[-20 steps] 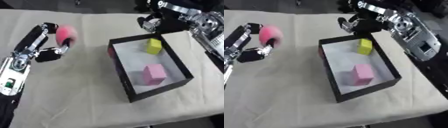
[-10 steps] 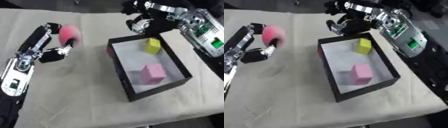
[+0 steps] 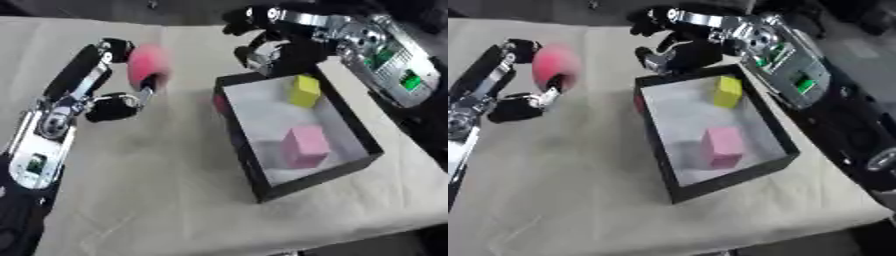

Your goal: Pick up the objects with one hand, pass them to the other hand, and then place them into the box on the other side of the table.

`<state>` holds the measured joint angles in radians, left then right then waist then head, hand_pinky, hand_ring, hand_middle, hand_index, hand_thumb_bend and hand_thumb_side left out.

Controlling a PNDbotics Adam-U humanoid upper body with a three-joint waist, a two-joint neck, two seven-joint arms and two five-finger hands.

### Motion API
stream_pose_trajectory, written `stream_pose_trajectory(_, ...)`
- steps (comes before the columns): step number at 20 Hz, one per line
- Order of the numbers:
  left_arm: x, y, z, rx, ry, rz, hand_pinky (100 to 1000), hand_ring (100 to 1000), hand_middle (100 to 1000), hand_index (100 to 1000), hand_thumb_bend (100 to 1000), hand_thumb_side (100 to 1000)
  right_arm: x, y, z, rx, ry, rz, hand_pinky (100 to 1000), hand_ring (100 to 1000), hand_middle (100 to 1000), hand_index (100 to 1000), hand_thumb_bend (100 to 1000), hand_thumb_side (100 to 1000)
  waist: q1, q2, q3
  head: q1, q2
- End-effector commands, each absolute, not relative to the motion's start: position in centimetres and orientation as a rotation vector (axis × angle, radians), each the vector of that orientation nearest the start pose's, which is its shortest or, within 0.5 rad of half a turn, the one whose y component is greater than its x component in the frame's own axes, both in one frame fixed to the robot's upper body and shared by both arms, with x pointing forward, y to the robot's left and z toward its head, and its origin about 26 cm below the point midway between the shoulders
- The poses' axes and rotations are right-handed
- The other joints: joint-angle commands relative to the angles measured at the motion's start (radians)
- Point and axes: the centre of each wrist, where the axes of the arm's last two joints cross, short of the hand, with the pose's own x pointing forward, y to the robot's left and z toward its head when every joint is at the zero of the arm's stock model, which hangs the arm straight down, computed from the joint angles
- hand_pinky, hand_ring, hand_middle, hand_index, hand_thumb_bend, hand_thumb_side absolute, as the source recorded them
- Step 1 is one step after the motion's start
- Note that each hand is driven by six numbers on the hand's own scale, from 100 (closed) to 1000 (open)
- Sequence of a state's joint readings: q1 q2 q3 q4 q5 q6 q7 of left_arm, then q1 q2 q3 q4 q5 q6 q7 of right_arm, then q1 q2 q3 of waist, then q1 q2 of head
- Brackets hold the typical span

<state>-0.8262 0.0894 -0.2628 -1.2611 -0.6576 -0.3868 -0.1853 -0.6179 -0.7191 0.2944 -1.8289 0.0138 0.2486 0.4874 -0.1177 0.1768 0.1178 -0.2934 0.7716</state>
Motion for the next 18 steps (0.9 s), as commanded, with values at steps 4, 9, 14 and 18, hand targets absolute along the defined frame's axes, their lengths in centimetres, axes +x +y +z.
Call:
stream_pose_trajectory(4, 42.1, 8.6, 19.2, -0.341, 3.016, 1.834, 873, 658, 511, 436, 100, 313, 34.1, -24.7, 26.7, -0.187, -1.687, 1.407, 842, 979, 905, 990, 100, 379, -0.008, -0.028, 0.002, -0.013, -0.002)
stream_pose_trajectory(9, 41.9, 7.7, 19.4, -0.303, 2.993, 1.821, 870, 658, 511, 436, 100, 301, 34.6, -24.7, 26.3, -0.183, -1.668, 1.436, 842, 977, 902, 988, 100, 380, -0.008, -0.025, 0.005, -0.019, -0.002)
stream_pose_trajectory(14, 41.6, 6.9, 19.4, -0.262, 2.964, 1.824, 866, 659, 511, 437, 100, 271, 34.8, -24.8, 26.7, -0.196, -1.680, 1.442, 842, 976, 900, 990, 100, 379, -0.001, -0.022, 0.012, -0.021, -0.002)
stream_pose_trajectory(18, 41.4, 6.4, 19.4, -0.235, 2.945, 1.822, 865, 659, 511, 446, 100, 262, 34.9, -24.7, 26.7, -0.202, -1.687, 1.450, 841, 975, 900, 996, 105, 393, 0.001, -0.019, 0.016, -0.031, -0.002)
